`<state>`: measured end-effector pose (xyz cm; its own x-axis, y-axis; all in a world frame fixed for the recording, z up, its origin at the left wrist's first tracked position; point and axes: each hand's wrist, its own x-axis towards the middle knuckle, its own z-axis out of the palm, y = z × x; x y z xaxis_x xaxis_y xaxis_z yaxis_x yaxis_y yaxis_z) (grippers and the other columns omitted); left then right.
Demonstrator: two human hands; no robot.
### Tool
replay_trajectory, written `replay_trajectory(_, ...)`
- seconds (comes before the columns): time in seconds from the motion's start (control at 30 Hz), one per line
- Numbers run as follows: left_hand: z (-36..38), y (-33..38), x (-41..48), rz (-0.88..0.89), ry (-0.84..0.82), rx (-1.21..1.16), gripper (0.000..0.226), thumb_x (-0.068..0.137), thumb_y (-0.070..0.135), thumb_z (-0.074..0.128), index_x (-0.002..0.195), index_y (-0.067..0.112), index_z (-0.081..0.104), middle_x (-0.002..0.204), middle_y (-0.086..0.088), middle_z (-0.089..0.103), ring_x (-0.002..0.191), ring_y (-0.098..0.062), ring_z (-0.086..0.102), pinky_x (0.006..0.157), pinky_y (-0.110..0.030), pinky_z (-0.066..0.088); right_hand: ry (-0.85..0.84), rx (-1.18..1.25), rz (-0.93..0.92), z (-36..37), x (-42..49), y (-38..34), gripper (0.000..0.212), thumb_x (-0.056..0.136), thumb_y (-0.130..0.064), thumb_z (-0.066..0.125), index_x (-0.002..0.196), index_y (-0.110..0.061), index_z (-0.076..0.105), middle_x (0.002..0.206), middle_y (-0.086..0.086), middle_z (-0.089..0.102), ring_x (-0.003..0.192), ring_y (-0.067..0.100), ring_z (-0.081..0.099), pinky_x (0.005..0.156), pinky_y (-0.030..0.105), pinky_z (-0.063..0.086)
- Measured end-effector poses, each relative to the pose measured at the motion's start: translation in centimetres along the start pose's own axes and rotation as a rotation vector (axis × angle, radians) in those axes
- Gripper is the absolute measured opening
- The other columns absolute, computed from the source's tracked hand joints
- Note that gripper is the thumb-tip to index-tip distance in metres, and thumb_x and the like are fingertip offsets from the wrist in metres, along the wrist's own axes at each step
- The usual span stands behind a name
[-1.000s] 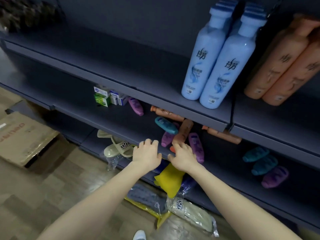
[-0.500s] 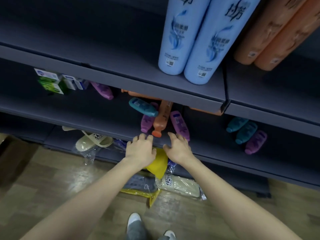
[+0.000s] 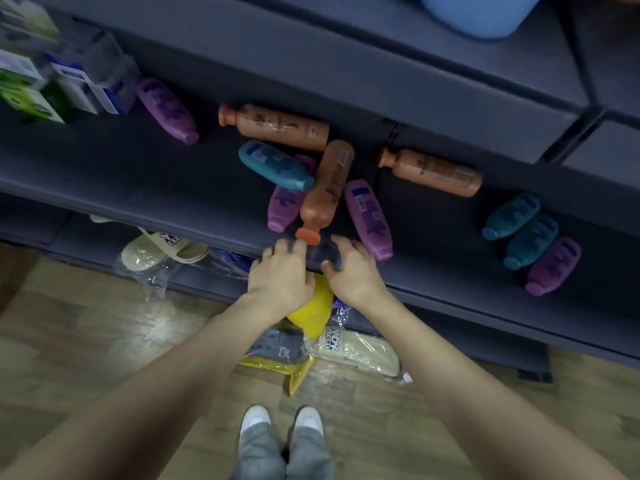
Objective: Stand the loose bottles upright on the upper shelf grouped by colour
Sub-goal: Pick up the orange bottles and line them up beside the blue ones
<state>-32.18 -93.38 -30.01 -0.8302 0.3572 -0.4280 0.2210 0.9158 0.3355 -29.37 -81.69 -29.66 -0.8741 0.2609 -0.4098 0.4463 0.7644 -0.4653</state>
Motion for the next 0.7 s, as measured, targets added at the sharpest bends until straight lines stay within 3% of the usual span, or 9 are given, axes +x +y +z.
replay_trajectory(0.27,2.9,-1.7,4.7,0.036,0.091,-0.226,0.069,0.089,0.021,0.053,0.149,0.017,0.018,0.144,-0.014,0.034,0.127,-0.039,0.037,0.102,-0.045,0.036,0.012,0.180,-0.121,3.0,4.0,0.8,0.053,0.089,-0.006,0.054,0.140,-0.015,0.042,0.135,0.012,0.051,0.127,0.027,0.041,0.097,0.020,0.027)
replay_trajectory(0.53,3.9,-2.3,6.9,0.096,0.062,-0.340,0.074,0.086,0.004,0.051,0.150,0.007,0.014,0.140,-0.019,0.042,0.126,-0.036,0.042,0.099,-0.038,0.038,-0.010,0.387,-0.077,4.9,6.7,0.1,0.061,0.084,0.004,0.048,0.140,-0.020,0.044,0.138,0.010,0.049,0.128,0.024,0.045,0.105,0.023,0.033)
replay_trajectory(0.7,4.0,-2.1,6.8,0.132,0.060,-0.353,0.074,0.082,0.000,0.052,0.149,0.007,0.019,0.136,-0.017,0.043,0.123,-0.035,0.045,0.099,-0.038,0.039,0.030,0.398,-0.046,5.1,6.8,0.2,0.054,0.084,0.002,0.050,0.133,-0.019,0.051,0.131,0.009,0.055,0.122,0.023,0.050,0.090,0.016,0.034)
